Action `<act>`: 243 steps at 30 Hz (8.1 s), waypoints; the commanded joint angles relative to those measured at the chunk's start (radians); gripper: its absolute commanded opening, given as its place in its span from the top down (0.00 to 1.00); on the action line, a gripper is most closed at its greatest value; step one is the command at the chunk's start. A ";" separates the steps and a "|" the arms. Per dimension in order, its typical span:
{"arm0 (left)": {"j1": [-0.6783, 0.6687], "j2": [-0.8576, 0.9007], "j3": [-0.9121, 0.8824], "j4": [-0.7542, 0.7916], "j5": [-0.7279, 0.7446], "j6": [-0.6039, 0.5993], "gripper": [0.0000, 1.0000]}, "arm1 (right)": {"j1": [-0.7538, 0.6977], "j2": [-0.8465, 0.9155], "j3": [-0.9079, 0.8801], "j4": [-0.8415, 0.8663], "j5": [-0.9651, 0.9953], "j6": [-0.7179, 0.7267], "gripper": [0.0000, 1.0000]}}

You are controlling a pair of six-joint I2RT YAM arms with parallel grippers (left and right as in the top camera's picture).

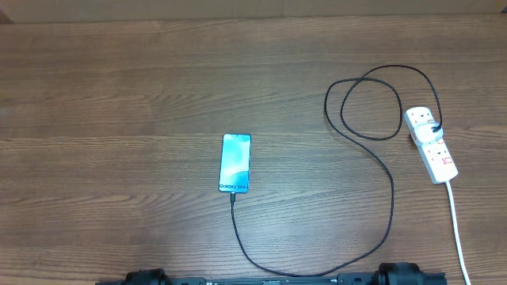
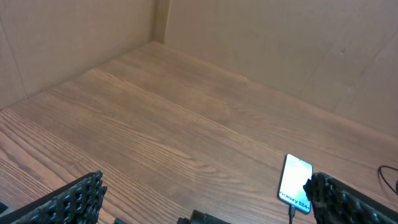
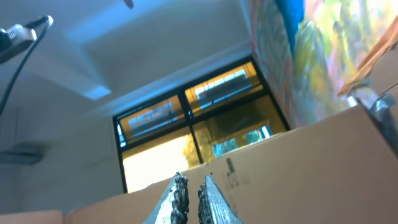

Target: Plug charger to phone and switch on socket

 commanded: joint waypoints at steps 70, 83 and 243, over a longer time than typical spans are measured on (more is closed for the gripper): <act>0.003 -0.005 -0.004 -0.001 -0.010 0.002 0.00 | -0.036 -0.200 -0.831 0.114 0.214 0.613 0.00; 0.003 -0.005 -0.004 -0.001 -0.010 0.002 0.01 | -0.036 -0.200 -1.286 0.377 0.223 0.686 0.00; -0.043 -0.005 -0.709 0.798 0.220 0.027 0.00 | -0.035 -0.202 -1.483 0.490 0.025 -0.187 0.00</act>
